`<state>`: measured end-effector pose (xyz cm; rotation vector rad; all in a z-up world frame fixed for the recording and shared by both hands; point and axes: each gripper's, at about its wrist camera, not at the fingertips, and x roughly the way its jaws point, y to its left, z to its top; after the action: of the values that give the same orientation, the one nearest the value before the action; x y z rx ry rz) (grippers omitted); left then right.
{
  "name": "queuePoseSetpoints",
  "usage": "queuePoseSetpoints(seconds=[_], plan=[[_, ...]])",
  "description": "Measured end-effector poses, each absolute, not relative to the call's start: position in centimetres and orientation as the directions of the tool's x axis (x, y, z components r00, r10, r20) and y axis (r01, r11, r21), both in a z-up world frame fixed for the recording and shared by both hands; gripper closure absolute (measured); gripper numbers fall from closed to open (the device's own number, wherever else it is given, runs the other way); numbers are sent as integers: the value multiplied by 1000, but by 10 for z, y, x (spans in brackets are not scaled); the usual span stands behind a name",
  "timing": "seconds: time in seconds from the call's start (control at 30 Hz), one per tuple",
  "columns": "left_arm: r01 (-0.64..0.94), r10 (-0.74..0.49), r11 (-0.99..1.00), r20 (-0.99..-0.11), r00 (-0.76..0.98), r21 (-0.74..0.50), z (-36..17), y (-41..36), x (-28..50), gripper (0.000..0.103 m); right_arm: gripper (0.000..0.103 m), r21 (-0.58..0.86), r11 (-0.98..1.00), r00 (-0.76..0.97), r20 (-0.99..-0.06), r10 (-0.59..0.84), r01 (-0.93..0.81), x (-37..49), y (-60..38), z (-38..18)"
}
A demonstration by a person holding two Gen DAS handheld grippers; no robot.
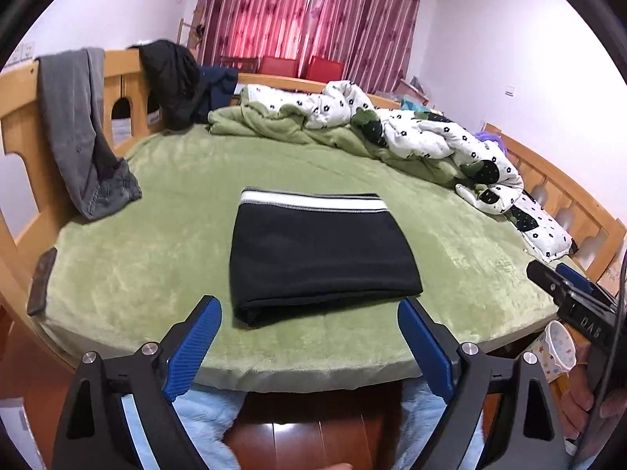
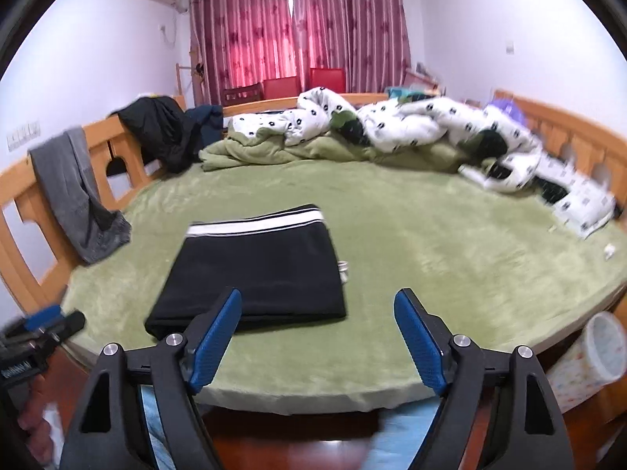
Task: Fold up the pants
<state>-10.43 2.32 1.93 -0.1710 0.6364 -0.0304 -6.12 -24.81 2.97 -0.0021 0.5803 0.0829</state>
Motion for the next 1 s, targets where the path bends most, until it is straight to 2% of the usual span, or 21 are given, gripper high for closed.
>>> queuePoseSetpoints(seconds=[0.07,0.13,0.17,0.2,0.3,0.67,1.0], plan=[[-29,-59,990,-579,813,-141,25,17,-110,11,23,-23,998,841,-540,34,-55,-73,-246,35],[-25,-51,992,-570,820,-124,30,12,-113,11,12,-54,998,851,-525,4,-37,-86,-245,40],[-22,-54,992,-569,821,-125,31,9,-114,11,2,-74,997,856,-518,-5,-39,-92,-244,42],[-20,-56,992,-568,821,-128,32,6,-115,11,0,-90,995,860,-510,-15,-35,-97,-243,43],[-12,-72,990,-569,819,-142,34,0,-118,11,0,-124,992,864,-502,-39,-27,-107,-244,45],[-12,-51,994,-557,829,-108,43,-18,-125,10,0,-62,998,835,-549,-29,-6,-110,-261,34],[-31,-32,994,-562,826,-101,44,-20,-120,10,0,-15,1000,836,-549,-16,9,-102,-269,40]])
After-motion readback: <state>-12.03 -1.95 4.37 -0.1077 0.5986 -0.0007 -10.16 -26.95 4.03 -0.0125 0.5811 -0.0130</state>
